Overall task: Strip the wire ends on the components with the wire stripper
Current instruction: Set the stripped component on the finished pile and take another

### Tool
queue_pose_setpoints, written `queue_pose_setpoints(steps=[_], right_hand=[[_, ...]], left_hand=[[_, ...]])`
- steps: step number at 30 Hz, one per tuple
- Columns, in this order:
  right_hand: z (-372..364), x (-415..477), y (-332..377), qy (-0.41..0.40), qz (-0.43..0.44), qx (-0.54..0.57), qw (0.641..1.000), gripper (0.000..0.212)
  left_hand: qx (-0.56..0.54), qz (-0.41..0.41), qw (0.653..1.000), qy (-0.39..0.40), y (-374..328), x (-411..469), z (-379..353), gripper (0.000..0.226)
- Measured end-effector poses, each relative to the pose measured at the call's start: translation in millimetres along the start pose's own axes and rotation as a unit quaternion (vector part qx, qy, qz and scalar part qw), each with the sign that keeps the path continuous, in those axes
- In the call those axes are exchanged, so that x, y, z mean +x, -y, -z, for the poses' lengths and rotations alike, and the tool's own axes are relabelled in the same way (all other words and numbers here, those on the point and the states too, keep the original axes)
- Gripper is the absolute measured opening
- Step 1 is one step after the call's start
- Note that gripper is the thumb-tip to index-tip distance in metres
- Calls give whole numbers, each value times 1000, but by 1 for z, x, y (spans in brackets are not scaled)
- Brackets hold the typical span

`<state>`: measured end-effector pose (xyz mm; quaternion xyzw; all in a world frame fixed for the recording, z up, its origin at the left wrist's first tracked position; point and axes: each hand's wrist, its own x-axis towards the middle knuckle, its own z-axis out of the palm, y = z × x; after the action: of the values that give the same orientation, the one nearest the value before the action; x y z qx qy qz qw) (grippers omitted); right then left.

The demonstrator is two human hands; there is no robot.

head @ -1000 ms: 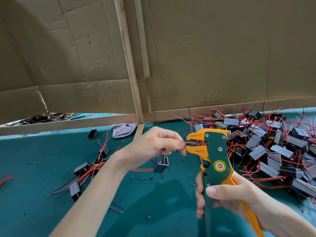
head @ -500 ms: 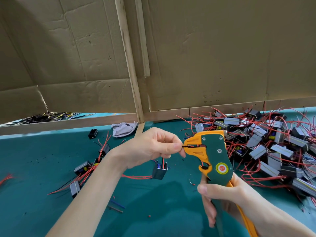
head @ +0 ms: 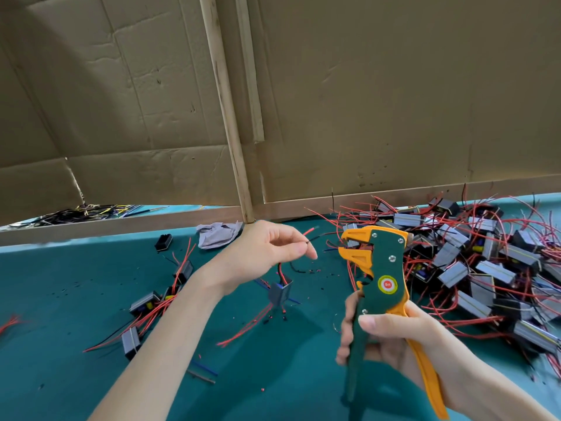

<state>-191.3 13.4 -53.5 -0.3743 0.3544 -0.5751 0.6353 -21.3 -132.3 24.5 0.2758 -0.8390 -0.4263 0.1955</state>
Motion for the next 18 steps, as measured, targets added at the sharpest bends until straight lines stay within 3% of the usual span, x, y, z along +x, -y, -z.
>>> queue_pose_setpoints(steps=[5,9,11,15,18], right_hand=[[5,5,-3,-83,5,26,996,30],[12,9,-4,-99,14,30,995,29],[17,10,-5,-106,17,30,994,27],[22,12,-6,-107,8,36,994,26],[21,11,-6,-119,1,45,992,19]], left_hand=[[87,-115,974,-176,-28,35,-6,17],[90,-192,949,-233,-64,74,-36,16],[64,-198,960,-189,-79,85,-54,19],[60,-158,986,3,-81,87,-72,31],[14,-140,990,18,-61,74,-62,29]])
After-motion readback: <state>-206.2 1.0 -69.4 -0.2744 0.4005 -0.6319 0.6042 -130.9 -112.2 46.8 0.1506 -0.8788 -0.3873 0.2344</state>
